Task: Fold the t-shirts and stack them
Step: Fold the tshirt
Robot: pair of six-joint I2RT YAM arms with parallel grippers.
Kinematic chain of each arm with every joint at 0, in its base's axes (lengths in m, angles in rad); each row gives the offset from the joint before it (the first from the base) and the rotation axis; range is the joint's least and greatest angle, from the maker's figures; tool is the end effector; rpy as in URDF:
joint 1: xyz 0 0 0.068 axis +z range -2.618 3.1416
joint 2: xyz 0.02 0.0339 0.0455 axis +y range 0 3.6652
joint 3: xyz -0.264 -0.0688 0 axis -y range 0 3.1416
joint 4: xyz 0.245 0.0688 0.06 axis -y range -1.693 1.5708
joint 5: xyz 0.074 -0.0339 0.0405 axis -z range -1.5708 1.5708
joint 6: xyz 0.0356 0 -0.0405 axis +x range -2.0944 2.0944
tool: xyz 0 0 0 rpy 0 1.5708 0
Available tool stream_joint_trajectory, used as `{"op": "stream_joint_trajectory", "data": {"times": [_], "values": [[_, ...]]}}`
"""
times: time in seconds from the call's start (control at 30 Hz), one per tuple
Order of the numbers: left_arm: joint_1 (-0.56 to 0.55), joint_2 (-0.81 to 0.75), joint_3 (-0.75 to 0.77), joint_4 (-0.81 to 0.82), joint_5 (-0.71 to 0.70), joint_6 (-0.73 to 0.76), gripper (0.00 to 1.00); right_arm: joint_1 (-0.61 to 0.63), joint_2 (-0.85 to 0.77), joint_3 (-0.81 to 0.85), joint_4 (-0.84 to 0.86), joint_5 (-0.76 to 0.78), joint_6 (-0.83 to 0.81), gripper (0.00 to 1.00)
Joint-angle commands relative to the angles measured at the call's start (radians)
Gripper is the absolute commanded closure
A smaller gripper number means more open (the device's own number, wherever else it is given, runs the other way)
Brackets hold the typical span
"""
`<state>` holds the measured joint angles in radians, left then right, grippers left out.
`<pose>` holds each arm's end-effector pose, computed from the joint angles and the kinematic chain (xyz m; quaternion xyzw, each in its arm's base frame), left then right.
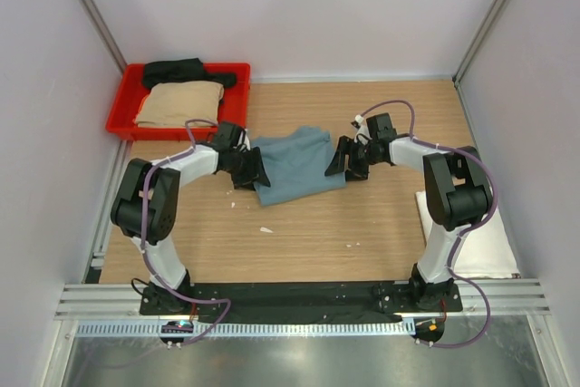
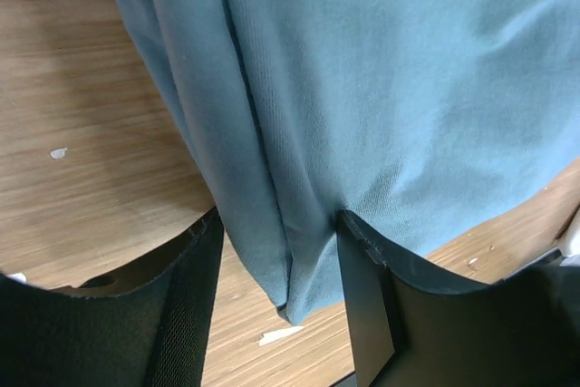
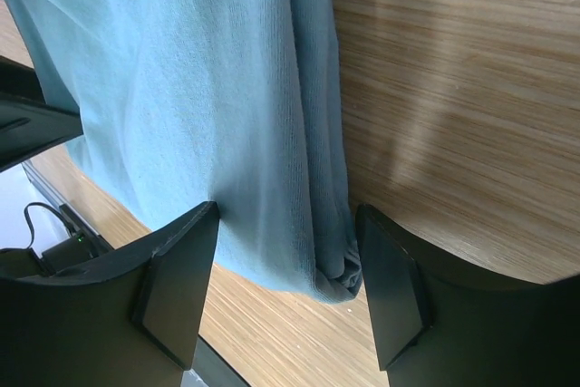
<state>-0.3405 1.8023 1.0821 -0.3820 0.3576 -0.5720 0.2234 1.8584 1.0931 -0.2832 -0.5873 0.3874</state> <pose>0.3284 -0.1296 0.1582 -0.0695 0.9555 -0.2560 0.1289 0.3514 0.1001 0.1504 0.0013 0.9278 0.3410 0.1516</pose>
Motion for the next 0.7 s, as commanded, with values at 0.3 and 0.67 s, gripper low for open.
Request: {"op": "stream_joint_trajectory", "data": {"times": [0.3,0.67], "values": [[-0.023,-0.175,-0.087,0.051,-0.003,0.009,0.44,0.007,-0.03,-0.051,0.045,-0.014,0.013,0.34],[-0.04,-0.118,-0.094,0.094,0.0,0.032,0.45,0.007,-0.022,-0.042,0.049,-0.026,0.024,0.35]]}}
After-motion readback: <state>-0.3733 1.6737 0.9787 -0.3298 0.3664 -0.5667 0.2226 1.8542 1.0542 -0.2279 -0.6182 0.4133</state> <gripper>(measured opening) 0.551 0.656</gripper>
